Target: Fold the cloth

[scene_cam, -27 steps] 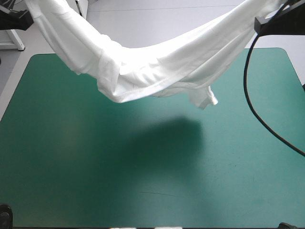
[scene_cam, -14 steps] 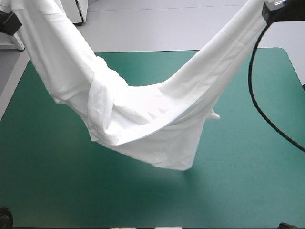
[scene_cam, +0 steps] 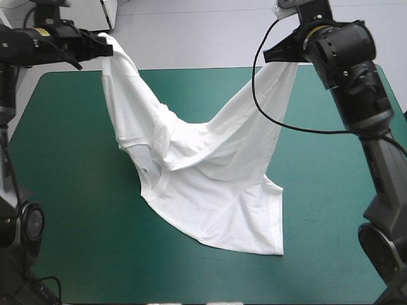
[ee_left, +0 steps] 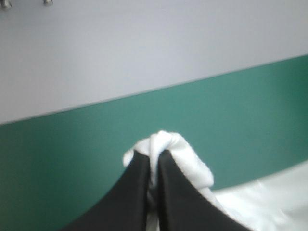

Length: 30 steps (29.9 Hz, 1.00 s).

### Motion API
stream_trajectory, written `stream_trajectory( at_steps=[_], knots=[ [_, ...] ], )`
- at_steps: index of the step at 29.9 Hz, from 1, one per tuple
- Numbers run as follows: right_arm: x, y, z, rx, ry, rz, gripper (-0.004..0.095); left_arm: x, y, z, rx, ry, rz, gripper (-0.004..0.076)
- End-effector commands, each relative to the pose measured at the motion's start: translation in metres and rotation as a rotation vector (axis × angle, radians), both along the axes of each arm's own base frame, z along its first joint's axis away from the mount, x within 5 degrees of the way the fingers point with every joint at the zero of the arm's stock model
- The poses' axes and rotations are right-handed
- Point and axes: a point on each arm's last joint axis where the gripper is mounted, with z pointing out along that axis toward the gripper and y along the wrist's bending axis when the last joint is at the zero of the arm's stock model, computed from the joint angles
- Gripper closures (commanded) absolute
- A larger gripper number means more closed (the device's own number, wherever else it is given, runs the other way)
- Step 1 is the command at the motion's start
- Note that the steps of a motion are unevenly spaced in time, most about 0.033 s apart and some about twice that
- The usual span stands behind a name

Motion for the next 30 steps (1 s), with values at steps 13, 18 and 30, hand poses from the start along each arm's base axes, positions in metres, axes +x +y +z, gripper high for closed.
stream_trajectory(
  at_steps=[13,18,30],
  knots=[
    [0.131,-0.025,-0.151,0.17,0.385,-0.007,0.0927,0.13,0.0,-0.163,-0.049,0.29,0.042,0.0733],
    [0.148,-0.019,-0.186,0.183,0.46,-0.004,0.0927,0.153,0.002,-0.208,0.008,0.322,0.078,0.0733],
    [0.161,-0.017,-0.222,0.155,0.538,-0.013,0.0893,0.166,0.011,-0.24,0.11,0.339,0.114,0.0628]
  ],
)
